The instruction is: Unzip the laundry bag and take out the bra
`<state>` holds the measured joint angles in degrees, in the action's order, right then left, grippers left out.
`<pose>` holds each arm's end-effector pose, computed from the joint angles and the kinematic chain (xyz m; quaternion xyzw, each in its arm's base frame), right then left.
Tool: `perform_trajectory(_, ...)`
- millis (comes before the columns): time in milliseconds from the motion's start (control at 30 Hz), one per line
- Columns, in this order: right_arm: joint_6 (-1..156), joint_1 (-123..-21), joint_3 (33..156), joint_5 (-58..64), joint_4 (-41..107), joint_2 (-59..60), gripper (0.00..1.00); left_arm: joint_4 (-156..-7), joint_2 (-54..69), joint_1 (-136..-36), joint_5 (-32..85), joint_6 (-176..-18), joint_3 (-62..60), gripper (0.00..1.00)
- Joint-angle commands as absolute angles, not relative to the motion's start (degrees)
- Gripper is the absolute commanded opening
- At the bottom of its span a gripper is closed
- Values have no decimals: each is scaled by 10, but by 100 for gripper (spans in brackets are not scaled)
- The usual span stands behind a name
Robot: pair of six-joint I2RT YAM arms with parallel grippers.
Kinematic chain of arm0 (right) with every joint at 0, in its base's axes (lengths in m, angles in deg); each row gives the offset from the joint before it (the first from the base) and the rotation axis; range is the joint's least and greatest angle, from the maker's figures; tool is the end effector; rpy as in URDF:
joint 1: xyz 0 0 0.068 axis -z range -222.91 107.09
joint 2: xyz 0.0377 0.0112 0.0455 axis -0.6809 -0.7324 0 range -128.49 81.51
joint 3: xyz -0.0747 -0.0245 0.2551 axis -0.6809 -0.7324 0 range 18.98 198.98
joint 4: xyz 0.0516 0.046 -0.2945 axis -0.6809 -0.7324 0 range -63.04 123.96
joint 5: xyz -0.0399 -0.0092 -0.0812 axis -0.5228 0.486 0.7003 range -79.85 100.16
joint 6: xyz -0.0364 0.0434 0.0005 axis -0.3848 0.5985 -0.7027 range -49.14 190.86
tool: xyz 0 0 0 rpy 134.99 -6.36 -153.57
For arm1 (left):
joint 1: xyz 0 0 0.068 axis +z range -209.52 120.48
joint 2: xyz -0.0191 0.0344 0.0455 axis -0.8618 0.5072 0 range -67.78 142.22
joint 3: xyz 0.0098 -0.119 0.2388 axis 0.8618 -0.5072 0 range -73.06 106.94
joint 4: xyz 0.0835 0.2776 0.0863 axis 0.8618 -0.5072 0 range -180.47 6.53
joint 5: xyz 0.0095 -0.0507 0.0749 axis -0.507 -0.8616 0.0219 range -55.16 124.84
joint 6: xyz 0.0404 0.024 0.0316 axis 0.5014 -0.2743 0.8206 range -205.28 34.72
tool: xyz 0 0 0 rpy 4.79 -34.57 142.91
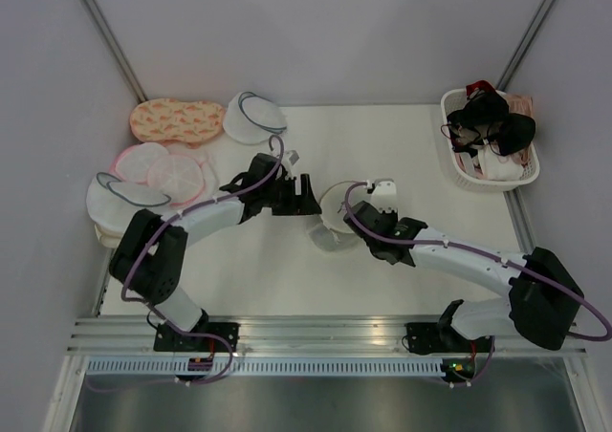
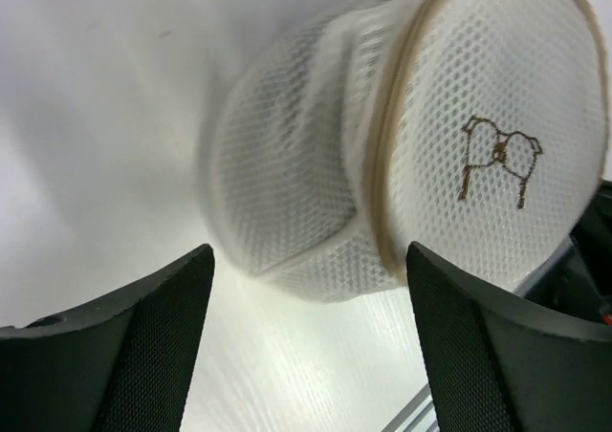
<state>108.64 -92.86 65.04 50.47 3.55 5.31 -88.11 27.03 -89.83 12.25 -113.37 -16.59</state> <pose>0.2058 0.2049 0.1803 -0.0092 0.9121 -0.0749 0.4029 0.3255 -0.2078 0.1634 0.0954 0.8976 -0.3476 0.2539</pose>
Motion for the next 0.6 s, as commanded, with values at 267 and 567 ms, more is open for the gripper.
perform_trajectory(267, 1045, -956, 579, 202, 230, 71, 0, -895, -137, -998, 368, -1388, -391, 100)
perform_trajectory(567, 1039, -985, 568, 14, 416, 85, 0, -794, -134, -1001, 292, -1500, -458, 100)
